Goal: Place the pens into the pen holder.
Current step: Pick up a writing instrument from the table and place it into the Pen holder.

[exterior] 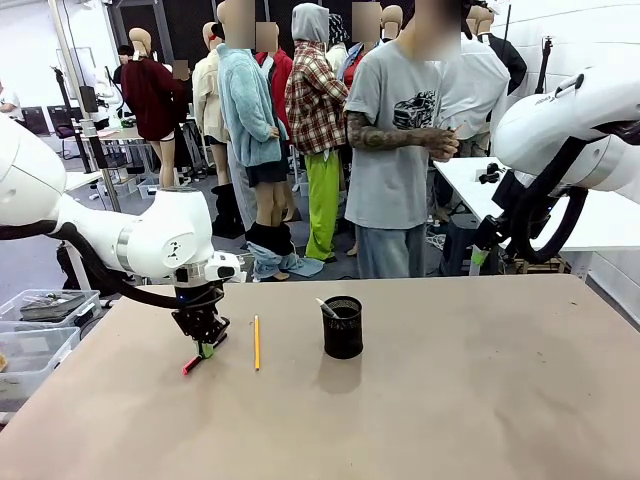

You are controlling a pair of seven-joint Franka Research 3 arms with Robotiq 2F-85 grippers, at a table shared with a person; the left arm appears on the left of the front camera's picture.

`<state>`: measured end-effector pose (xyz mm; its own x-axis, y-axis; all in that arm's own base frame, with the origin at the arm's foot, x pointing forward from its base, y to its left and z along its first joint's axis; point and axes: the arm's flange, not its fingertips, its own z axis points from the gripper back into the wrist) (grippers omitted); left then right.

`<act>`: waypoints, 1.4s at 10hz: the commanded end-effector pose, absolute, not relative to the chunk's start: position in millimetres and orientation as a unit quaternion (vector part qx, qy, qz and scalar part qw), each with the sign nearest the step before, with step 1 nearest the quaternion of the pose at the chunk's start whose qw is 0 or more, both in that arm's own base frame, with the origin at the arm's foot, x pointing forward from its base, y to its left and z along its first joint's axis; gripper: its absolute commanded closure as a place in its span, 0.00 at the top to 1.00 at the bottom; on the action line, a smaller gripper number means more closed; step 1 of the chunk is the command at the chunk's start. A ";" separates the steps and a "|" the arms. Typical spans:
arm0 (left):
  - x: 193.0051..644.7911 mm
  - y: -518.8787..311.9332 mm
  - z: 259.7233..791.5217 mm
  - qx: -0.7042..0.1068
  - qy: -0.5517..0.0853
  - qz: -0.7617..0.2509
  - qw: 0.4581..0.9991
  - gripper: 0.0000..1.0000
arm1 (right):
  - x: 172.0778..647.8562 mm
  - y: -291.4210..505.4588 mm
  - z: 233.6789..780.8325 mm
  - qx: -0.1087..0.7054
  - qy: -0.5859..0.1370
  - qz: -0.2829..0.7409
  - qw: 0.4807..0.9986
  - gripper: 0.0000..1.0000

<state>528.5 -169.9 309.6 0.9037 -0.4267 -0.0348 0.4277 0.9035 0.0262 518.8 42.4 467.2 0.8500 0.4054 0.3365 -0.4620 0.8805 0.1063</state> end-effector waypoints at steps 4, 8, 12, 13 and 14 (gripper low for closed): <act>494.6 -167.4 345.2 -0.057 -0.039 -0.301 0.951 0.00 | 519.6 41.3 466.8 0.090 -0.159 0.232 0.955 0.96; 469.5 -172.4 366.0 -0.144 -0.137 -0.446 0.873 0.00 | 519.6 41.3 466.8 0.090 -0.159 0.232 0.955 0.96; 470.5 -177.5 367.7 -0.258 -0.228 -0.540 0.768 0.00 | 519.6 41.3 466.8 0.090 -0.159 0.232 0.955 0.96; 469.9 -176.3 368.0 -0.275 -0.236 -0.566 0.740 0.00 | 519.6 41.3 466.8 0.090 -0.159 0.232 0.955 0.96; 471.7 -174.8 365.5 -0.289 -0.235 -0.575 0.729 0.00 | 519.6 41.3 466.8 0.090 -0.159 0.232 0.955 0.96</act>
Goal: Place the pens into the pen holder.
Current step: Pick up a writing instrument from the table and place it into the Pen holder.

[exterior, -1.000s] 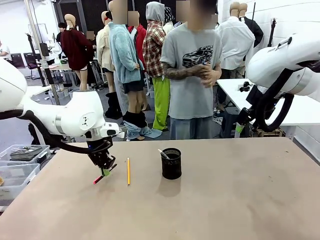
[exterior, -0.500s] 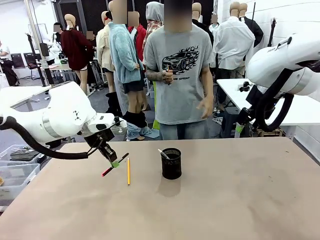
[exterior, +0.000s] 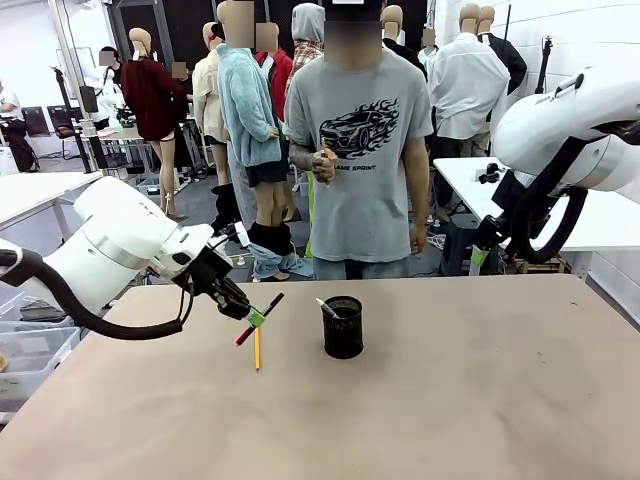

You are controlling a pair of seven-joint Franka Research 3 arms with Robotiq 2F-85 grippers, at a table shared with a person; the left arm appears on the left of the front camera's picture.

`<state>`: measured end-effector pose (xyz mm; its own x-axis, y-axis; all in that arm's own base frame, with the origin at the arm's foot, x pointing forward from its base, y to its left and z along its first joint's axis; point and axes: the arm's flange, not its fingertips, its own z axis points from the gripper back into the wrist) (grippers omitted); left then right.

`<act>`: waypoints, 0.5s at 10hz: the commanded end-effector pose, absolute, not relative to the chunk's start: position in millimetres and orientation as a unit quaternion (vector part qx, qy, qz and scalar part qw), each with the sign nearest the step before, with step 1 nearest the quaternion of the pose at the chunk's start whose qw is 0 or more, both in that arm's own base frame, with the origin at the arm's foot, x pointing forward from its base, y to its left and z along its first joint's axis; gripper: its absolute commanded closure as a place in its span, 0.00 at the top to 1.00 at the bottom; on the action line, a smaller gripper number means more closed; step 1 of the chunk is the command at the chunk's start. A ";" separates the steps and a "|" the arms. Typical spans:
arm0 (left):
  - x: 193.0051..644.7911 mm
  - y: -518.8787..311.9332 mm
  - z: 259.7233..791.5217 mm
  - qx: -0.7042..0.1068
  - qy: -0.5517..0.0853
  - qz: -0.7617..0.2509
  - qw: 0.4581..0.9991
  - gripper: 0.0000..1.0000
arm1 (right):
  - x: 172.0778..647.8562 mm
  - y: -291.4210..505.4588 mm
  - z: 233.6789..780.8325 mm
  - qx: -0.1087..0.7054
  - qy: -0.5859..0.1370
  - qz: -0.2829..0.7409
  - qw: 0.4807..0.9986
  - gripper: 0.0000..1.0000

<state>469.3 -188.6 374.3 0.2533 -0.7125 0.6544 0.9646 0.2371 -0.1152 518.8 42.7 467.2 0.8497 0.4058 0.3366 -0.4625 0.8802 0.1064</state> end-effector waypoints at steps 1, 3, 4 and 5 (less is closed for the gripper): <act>472.5 -174.1 363.6 -0.299 -0.252 -0.583 0.712 0.00 | 519.6 41.3 466.8 0.090 -0.159 0.232 0.955 0.96; 473.9 -175.5 362.8 -0.317 -0.282 -0.602 0.676 0.00 | 519.6 41.3 466.8 0.090 -0.159 0.232 0.955 0.96; 477.8 -177.4 361.9 -0.322 -0.297 -0.593 0.675 0.00 | 519.6 41.3 466.8 0.090 -0.159 0.232 0.955 0.96; 481.3 -180.9 361.2 -0.328 -0.313 -0.584 0.674 0.00 | 519.6 41.3 466.8 0.090 -0.159 0.232 0.955 0.96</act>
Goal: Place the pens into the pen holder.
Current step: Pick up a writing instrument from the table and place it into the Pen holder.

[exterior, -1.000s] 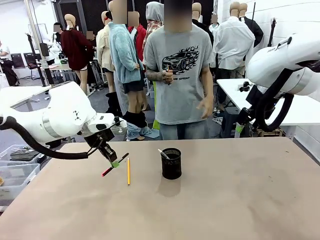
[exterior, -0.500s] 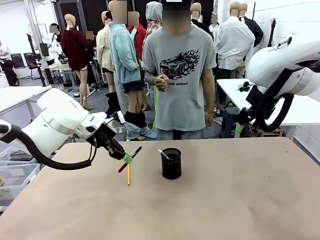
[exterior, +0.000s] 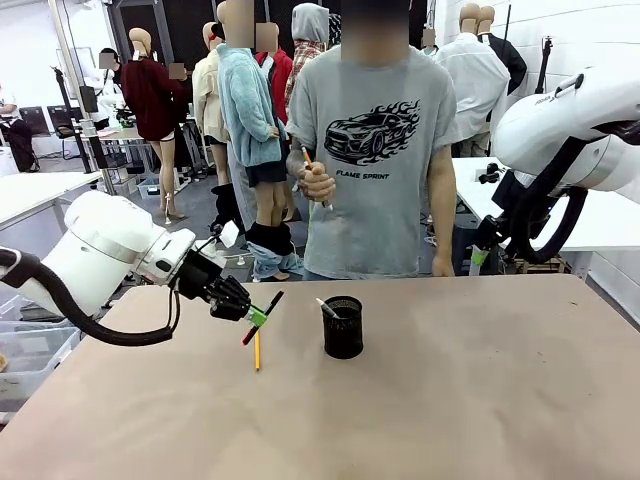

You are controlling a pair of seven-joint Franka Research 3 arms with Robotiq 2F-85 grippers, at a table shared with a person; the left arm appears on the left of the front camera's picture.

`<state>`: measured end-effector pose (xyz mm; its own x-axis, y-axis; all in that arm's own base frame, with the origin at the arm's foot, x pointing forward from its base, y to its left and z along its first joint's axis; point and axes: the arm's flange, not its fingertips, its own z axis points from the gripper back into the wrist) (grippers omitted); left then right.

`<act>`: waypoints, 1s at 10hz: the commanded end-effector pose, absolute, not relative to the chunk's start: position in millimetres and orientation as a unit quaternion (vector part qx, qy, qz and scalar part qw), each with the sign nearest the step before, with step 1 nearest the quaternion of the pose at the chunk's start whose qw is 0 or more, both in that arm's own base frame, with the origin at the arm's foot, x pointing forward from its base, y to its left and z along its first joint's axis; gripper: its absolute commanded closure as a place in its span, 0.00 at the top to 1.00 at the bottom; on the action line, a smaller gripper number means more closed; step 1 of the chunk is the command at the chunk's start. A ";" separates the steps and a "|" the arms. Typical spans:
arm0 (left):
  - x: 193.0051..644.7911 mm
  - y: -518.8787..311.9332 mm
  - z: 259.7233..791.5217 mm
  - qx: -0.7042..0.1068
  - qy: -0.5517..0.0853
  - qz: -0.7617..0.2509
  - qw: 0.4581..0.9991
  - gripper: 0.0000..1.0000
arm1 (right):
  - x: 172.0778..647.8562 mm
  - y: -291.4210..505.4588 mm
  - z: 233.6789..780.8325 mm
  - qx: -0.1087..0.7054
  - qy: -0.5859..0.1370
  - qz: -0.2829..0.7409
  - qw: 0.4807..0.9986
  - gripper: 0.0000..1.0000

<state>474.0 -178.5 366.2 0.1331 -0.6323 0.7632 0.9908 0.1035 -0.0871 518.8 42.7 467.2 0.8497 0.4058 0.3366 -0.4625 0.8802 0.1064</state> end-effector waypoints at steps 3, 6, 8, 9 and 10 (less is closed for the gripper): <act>492.3 -188.0 361.1 -0.360 -0.334 -0.566 0.663 0.00 | 519.6 41.3 466.8 0.090 -0.159 0.232 0.955 0.96; 465.6 -167.9 381.5 -0.343 -0.349 -0.573 0.657 0.00 | 519.6 41.3 466.8 0.090 -0.159 0.232 0.955 0.96; 394.5 -105.2 426.5 -0.325 -0.390 -0.604 0.615 0.00 | 519.6 41.3 466.8 0.090 -0.159 0.232 0.955 0.96; 363.4 -75.6 443.9 -0.314 -0.410 -0.618 0.593 0.00 | 519.6 41.3 466.8 0.090 -0.159 0.232 0.955 0.96; 337.9 -49.7 454.4 -0.314 -0.432 -0.621 0.574 0.00 | 519.6 41.3 466.8 0.090 -0.159 0.232 0.955 0.96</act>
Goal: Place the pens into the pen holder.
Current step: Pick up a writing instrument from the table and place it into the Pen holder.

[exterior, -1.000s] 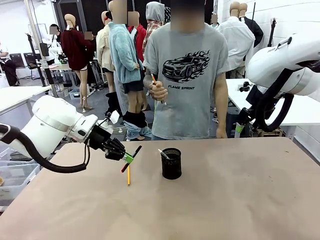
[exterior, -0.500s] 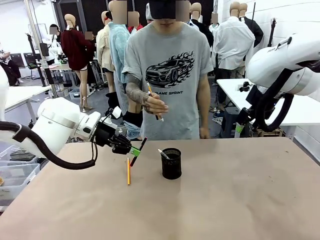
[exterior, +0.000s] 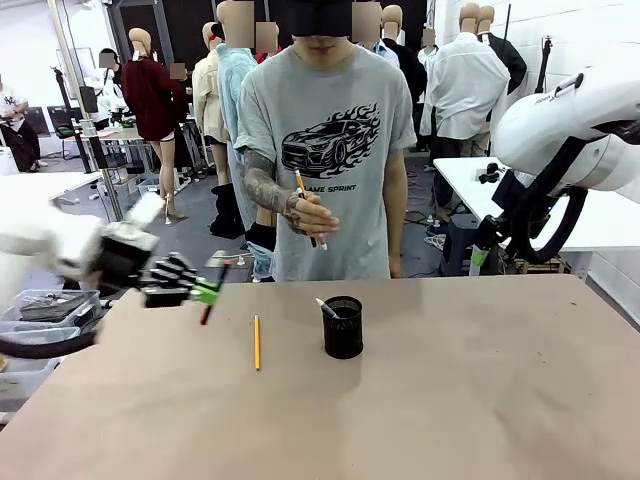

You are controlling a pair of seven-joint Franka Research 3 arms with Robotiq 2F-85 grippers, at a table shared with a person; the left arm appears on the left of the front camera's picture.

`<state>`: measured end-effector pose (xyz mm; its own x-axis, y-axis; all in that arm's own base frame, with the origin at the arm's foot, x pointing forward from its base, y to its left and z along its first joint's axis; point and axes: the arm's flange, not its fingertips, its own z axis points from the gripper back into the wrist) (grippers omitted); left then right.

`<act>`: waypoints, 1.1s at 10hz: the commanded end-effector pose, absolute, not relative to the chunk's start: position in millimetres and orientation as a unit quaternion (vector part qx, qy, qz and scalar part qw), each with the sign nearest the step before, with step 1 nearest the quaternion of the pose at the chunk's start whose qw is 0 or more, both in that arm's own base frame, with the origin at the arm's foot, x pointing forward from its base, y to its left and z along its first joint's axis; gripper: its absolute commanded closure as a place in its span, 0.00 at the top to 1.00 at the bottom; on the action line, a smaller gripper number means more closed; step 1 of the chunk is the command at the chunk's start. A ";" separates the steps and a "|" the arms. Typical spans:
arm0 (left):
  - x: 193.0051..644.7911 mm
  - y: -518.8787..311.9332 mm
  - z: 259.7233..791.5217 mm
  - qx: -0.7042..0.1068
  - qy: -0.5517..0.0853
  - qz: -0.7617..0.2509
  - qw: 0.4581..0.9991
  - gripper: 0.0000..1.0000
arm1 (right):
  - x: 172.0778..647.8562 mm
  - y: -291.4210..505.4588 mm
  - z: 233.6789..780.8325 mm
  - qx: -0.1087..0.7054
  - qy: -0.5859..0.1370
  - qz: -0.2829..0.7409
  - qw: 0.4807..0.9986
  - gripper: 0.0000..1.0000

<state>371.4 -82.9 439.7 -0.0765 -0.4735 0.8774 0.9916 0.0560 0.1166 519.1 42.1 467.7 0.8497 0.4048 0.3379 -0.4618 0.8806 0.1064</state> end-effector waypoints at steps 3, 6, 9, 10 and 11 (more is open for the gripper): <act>304.7 12.3 468.5 -0.328 -0.526 -0.585 0.523 0.00 | 519.6 41.3 466.8 0.090 -0.159 0.232 0.955 0.96; 316.7 32.4 467.7 -0.361 -0.548 -0.541 0.526 0.00 | 519.6 41.3 466.8 0.090 -0.159 0.232 0.955 0.96; 339.9 3.7 462.1 -0.393 -0.546 -0.533 0.514 0.00 | 519.6 41.3 466.8 0.090 -0.159 0.232 0.955 0.96; 350.2 -12.3 459.5 -0.401 -0.539 -0.530 0.518 0.00 | 519.6 41.3 466.8 0.090 -0.159 0.232 0.955 0.96; 358.8 -22.4 458.1 -0.409 -0.541 -0.524 0.515 0.00 | 519.6 41.3 466.8 0.090 -0.159 0.232 0.955 0.96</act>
